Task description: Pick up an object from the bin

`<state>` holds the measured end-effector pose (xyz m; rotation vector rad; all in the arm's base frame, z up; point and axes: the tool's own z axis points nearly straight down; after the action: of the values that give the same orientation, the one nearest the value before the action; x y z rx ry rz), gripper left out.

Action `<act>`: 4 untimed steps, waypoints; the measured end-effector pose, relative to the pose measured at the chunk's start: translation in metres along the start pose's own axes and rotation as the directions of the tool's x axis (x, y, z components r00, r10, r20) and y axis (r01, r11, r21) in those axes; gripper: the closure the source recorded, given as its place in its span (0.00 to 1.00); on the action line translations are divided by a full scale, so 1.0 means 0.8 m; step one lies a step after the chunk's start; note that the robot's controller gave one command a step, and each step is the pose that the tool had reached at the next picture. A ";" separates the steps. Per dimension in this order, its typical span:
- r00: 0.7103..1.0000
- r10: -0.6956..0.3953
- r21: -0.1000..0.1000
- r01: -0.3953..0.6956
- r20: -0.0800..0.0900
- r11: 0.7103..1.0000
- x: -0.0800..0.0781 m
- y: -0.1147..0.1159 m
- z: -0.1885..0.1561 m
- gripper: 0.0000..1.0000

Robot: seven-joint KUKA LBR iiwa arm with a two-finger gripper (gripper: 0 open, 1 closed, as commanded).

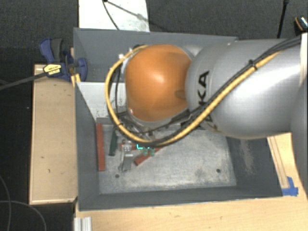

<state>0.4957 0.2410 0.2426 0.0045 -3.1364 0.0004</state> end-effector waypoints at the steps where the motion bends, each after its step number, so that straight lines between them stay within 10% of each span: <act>1: 0.924 -0.382 0.002 0.382 0.013 0.924 0.018 -0.045 -0.079 0.00; 2: 0.793 -0.609 0.000 0.609 0.000 0.793 -0.026 -0.042 0.152 0.00; 3: 0.709 -0.705 0.003 0.705 0.001 0.709 -0.032 -0.128 0.218 0.00; 4: 0.526 -0.851 0.007 0.851 0.007 0.526 -0.045 -0.149 0.215 0.00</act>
Offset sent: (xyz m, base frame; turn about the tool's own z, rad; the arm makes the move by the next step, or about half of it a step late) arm -0.0155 -0.0356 0.0606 -0.3937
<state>0.5308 0.1217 0.0704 1.5362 -2.7463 0.0004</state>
